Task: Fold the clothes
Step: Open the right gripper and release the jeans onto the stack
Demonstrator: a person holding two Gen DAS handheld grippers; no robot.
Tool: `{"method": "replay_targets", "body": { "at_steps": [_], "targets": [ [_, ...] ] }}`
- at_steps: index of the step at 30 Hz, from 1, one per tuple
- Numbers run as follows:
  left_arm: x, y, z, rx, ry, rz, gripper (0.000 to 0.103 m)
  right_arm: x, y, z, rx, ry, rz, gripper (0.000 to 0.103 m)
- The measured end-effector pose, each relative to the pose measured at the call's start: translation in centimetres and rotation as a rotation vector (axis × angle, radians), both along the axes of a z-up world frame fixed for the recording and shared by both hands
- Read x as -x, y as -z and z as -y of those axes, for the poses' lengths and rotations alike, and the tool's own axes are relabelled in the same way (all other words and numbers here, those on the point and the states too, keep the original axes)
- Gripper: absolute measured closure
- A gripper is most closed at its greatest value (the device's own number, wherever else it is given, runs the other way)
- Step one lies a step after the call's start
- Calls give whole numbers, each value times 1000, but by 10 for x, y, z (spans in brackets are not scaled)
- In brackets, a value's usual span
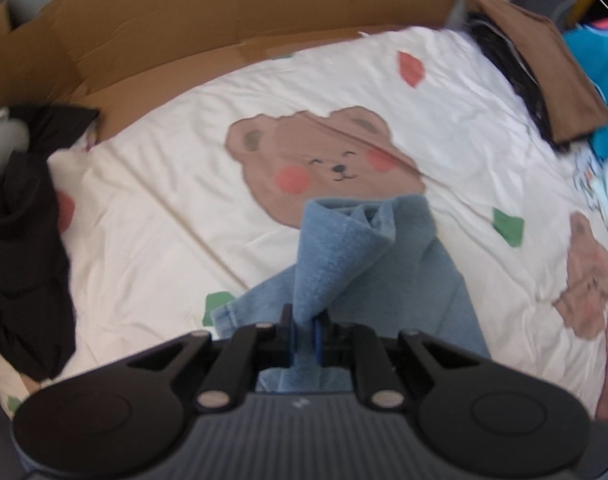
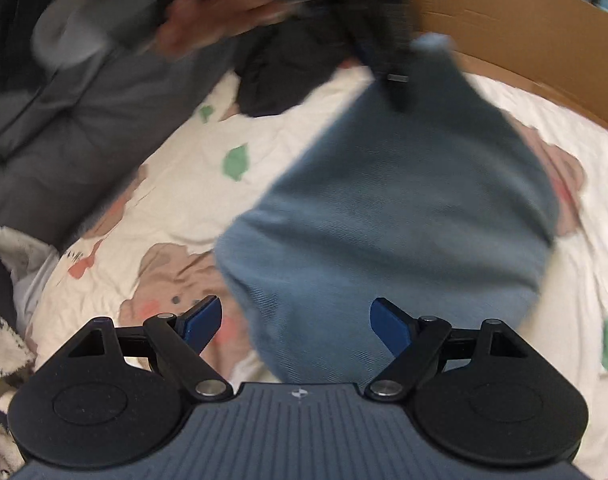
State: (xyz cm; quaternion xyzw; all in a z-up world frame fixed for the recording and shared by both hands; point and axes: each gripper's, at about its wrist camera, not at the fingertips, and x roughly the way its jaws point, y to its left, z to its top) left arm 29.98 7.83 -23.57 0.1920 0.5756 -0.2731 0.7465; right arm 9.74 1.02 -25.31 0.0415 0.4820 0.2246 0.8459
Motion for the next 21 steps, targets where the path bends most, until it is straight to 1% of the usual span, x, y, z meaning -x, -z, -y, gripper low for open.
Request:
{"method": "replay_targets", "body": {
  "at_steps": [2, 5, 7, 10, 13, 15, 18, 20, 21],
  "targets": [
    [-4, 3, -9, 8, -38, -5, 94, 1, 4, 18, -3, 49, -13, 17],
    [-12, 10, -25, -5, -101, -16, 94, 0, 17, 41, -22, 129, -58, 17],
    [-17, 18, -39, -17, -166, -32, 94, 1, 28, 54, -63, 190, -104, 17],
    [-20, 35, -57, -8, -262, -63, 92, 4, 42, 70, -112, 263, -159, 17],
    [-22, 45, -65, -4, -334, -49, 78, 8, 52, 80, -128, 290, -185, 17],
    [-23, 50, -69, -6, -369, -37, 77, 10, 58, 83, -125, 292, -199, 18],
    [-25, 47, -76, 33, -390, -16, 66, 11, 60, 91, -153, 307, -196, 18],
    [-28, 45, -78, 74, -400, -5, 51, 10, 58, 101, -195, 334, -189, 18],
    [-30, 44, -79, 94, -404, 1, 48, 7, 57, 105, -208, 347, -184, 18]
  ]
}}
